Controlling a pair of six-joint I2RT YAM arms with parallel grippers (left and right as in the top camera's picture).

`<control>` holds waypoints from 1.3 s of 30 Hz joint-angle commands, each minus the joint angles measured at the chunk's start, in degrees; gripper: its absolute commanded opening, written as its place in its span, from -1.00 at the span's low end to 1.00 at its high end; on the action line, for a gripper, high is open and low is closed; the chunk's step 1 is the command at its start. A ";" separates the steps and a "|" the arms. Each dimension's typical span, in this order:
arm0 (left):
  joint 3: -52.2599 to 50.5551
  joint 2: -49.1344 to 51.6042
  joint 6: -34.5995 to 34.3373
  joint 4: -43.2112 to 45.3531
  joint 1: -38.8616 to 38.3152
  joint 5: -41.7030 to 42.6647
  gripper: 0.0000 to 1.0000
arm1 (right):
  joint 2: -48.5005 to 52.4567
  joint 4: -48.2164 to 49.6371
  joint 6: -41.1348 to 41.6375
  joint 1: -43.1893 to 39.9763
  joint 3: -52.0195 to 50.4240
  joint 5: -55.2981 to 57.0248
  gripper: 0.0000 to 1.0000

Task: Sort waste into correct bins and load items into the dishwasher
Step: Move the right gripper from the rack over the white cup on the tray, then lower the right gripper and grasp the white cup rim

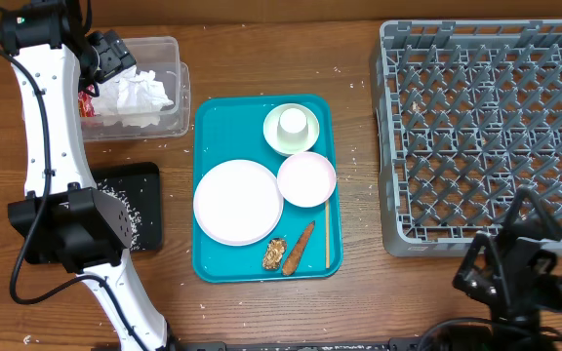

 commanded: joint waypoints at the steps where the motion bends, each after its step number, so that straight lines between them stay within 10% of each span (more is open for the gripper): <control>1: -0.24 -1.73 -0.74 0.09 -0.28 0.26 1.00 | 7.37 -0.63 0.17 0.22 9.44 -8.07 1.00; 9: -0.24 -1.73 -0.74 0.09 -0.28 0.26 1.00 | 39.43 -0.72 10.12 2.93 31.39 -29.99 1.00; 17: -0.24 -1.73 -0.74 0.09 -0.28 0.26 1.00 | 69.13 -18.16 -2.34 9.11 55.23 -46.23 1.00; 23: -0.24 -1.73 -0.74 0.09 -0.28 0.26 1.00 | 79.78 -58.99 -27.85 12.70 68.72 -16.48 1.00; 39: -0.24 -1.73 -0.74 0.09 -0.28 0.26 0.99 | 87.06 -59.49 -31.50 33.20 68.72 11.50 1.00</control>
